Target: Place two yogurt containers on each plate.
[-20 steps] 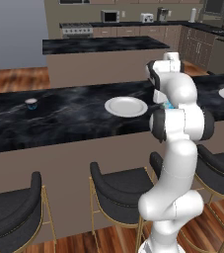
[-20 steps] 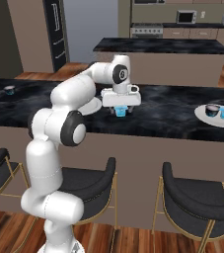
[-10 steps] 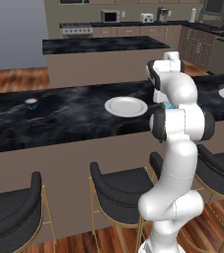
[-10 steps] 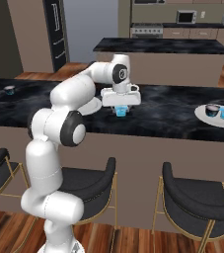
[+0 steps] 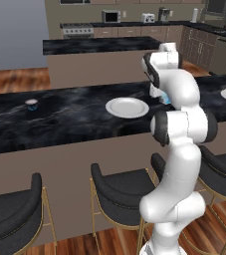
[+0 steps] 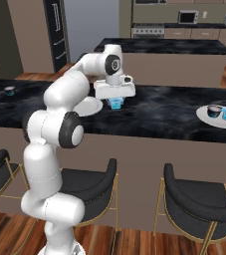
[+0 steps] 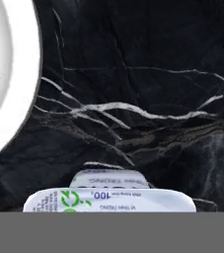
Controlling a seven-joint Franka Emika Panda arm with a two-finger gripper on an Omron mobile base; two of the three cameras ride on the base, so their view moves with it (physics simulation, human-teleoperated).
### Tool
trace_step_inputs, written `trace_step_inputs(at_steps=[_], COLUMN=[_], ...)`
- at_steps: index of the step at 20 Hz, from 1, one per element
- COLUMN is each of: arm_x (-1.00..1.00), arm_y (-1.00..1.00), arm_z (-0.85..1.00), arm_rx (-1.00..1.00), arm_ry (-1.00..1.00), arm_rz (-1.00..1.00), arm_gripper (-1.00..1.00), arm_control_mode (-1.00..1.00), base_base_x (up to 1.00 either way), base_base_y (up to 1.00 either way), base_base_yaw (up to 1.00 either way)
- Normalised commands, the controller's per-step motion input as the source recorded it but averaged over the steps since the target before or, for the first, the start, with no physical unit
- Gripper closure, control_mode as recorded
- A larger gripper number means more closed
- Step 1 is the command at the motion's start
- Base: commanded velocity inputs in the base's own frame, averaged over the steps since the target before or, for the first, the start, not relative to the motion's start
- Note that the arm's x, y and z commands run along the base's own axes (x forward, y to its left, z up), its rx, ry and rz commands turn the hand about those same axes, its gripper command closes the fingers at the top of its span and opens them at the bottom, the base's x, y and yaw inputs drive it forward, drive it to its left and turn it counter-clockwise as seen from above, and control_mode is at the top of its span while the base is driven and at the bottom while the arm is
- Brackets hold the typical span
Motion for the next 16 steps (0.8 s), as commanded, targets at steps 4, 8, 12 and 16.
trace_step_inputs(at_steps=[4, 8, 12, 16], arm_x=[0.01, 0.2, 0.42, 0.6], arm_y=[1.0, 1.0, 0.74, 0.2], arm_z=[0.41, -0.12, -0.45, -0.35], arm_rx=[-0.07, -0.01, 0.0, 0.0], arm_ry=[-0.04, 0.0, 0.02, 0.01], arm_rz=[0.05, 0.01, 0.0, 0.08], arm_gripper=[1.0, 1.0, 1.0, 1.0], arm_control_mode=[-1.0, -1.0, -1.0, -1.0], base_base_x=[0.0, 0.0, 0.0, 0.0], base_base_y=[0.0, 0.0, 0.0, 0.0], base_base_yaw=[0.0, 0.0, 0.0, 0.0])
